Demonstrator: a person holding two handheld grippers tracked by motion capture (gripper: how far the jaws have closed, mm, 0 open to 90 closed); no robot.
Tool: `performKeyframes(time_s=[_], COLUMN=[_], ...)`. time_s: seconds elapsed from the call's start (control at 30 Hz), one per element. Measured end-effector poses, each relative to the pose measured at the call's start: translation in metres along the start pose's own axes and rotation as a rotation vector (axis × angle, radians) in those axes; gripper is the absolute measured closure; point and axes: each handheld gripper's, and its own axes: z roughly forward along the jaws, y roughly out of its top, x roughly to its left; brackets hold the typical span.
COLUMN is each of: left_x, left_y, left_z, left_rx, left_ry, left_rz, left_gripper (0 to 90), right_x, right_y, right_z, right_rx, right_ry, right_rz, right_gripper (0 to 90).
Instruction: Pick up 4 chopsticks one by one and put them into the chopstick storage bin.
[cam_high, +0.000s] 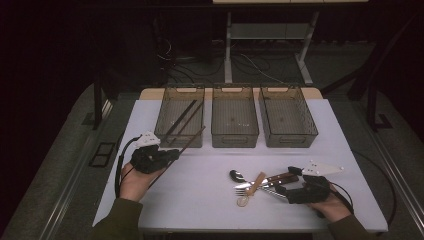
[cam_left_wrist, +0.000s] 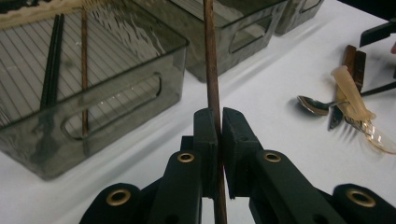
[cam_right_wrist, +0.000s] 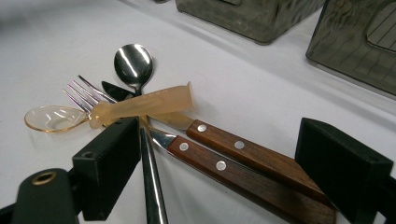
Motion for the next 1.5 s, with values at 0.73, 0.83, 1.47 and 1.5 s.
performKeyframes(time_s=[0.73,0.83,1.47,1.5], left_x=[0.023,0.027,0.065,0.068], left_y=[0.045,0.052,0.090,0.092], left_z=[0.024,0.027,0.045,0.046], left_rx=[-0.063,-0.069,-0.061,-0.062], left_ry=[0.021,0.027,0.089,0.091], left_rz=[0.006,0.004,-0.042,-0.046], left_gripper=[85.0,85.0,85.0,85.0], right_x=[-0.001,-0.001,-0.002,-0.001], right_y=[-0.001,-0.001,-0.001,-0.001], right_z=[0.000,0.000,0.000,0.000], right_rx=[-0.003,-0.004,-0.004,-0.004], right_ry=[-0.006,-0.007,-0.007,-0.006], right_rz=[0.009,0.010,0.015,0.014], right_gripper=[13.8,13.8,13.8,13.8])
